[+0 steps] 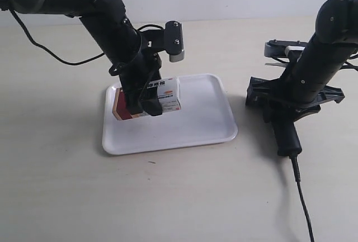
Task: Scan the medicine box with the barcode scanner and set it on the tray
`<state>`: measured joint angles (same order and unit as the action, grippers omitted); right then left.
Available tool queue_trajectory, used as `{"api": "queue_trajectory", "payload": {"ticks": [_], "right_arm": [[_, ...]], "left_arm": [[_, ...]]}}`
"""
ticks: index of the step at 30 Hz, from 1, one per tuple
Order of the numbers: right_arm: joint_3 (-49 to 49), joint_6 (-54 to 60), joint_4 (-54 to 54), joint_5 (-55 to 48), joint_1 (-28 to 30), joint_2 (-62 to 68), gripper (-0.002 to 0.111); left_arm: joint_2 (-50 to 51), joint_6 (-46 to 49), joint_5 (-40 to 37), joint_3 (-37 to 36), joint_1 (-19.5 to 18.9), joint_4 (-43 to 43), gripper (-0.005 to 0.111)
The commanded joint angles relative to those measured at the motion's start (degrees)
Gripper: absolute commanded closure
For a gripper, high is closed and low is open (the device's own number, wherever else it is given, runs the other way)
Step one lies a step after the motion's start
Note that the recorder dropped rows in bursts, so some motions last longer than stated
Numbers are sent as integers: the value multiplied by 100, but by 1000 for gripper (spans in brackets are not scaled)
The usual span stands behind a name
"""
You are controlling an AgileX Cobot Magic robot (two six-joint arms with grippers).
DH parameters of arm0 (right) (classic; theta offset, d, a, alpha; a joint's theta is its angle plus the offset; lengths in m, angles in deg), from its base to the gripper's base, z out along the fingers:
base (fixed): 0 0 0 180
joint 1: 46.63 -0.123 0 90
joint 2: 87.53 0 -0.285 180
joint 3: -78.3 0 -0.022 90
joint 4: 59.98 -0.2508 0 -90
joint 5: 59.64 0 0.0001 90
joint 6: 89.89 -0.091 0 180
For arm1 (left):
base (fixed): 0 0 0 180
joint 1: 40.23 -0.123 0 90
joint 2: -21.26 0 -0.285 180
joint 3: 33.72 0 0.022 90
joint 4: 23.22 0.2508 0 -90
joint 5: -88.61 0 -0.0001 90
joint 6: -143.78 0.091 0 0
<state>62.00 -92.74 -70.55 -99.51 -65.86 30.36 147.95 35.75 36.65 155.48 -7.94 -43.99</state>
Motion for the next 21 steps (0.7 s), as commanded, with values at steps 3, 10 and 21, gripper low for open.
{"api": "queue_trajectory", "payload": {"ticks": [3,10,21], "right_arm": [[19,26,15,29,27,-4,44],[19,-19,15,-97,27,-4,41],[19,-30,15,-687,27,-547,41]], "left_arm": [[-31,-25,6,40,29,-63,107],[-31,-1,148,40,29,-64,107],[181,-125,109,378,101,299,107]]}}
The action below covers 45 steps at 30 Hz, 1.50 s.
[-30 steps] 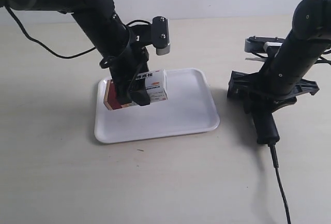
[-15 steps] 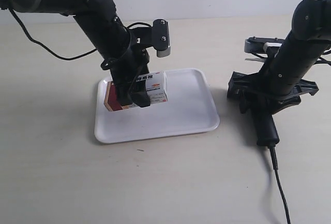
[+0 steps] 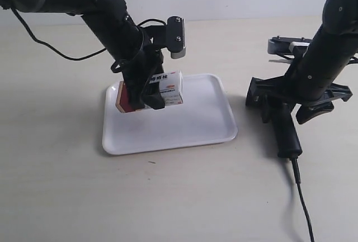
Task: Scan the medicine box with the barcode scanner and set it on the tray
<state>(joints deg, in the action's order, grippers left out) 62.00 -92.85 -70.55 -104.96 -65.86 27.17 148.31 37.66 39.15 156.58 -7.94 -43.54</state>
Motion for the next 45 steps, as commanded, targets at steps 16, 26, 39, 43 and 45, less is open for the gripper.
{"api": "queue_trajectory", "payload": {"ticks": [16,26,39,43,45], "right_arm": [[19,-28,4,-437,27,-848,42],[19,-28,4,-428,27,-848,42],[19,-28,4,-416,27,-848,42],[19,-28,15,-425,27,-848,42],[19,-28,15,-425,27,-848,45]], "left_arm": [[1019,-1611,-822,1122,393,966,107],[1043,-1611,-525,1122,393,905,96],[934,-2364,-575,1122,367,1009,35],[355,-2339,-845,1122,367,1501,59],[-33,-2339,-929,1122,367,1682,66]]}}
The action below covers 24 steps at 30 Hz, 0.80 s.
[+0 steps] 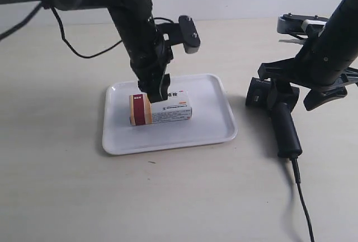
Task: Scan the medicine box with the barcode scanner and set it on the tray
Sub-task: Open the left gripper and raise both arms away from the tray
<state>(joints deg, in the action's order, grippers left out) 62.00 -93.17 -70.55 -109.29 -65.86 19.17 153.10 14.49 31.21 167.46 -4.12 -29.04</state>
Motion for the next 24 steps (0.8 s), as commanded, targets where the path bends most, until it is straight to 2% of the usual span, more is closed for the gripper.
{"api": "queue_trajectory", "payload": {"ticks": [1,4,6,11,15,19,24], "right_arm": [[19,3,26,-18,27,-48,47],[19,3,26,-61,27,-48,52],[19,16,26,-120,27,-48,65],[19,127,46,-120,27,-72,107],[7,228,46,-61,27,-439,108],[-5,328,46,83,27,-1373,108],[-460,328,-213,702,17,-3223,108]], "left_arm": [[-772,-48,-220,34,-14,233,71],[-1122,-147,-422,34,-14,233,86],[-1330,-204,-567,22,-14,233,104],[-1666,-497,-832,22,-14,263,107],[-1954,-956,-1019,22,-14,287,107],[-2354,-1494,-1256,10,-14,221,107],[-3181,-1695,-1049,-532,-14,-708,107]]}}
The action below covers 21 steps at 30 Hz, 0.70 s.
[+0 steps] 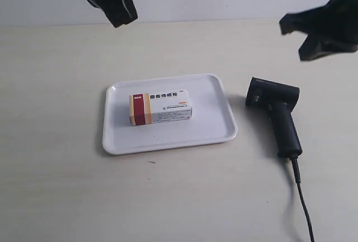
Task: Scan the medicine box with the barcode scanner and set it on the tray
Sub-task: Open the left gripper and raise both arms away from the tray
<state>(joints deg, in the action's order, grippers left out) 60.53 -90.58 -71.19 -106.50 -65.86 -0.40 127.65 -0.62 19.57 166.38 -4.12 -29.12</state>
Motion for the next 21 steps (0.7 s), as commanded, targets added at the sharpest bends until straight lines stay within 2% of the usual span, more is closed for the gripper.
{"api": "queue_trajectory", "payload": {"ticks": [1,4,6,10,13,17,21], "right_arm": [[-460,70,-174,544,17,-1707,108],[-931,70,-178,731,17,-2974,108],[-1186,70,-178,784,17,-3656,108],[-1566,70,-178,715,17,-4835,108],[-1679,70,-178,474,17,-5402,108],[-1794,70,-168,250,17,-5917,108],[-1793,70,-193,199,17,-6256,108]], "left_arm": [[-847,-184,294,-677,-14,-982,107],[-1523,-135,1077,-1662,126,-1586,107],[-1887,-135,1643,-2350,300,-1603,107],[-2709,-565,3069,-3824,831,-1696,107],[-3183,-593,3948,-4651,1203,-2049,107],[-3615,-593,4592,-5377,1474,-2091,107],[-3804,-593,4606,-5627,1477,-2070,107]]}}
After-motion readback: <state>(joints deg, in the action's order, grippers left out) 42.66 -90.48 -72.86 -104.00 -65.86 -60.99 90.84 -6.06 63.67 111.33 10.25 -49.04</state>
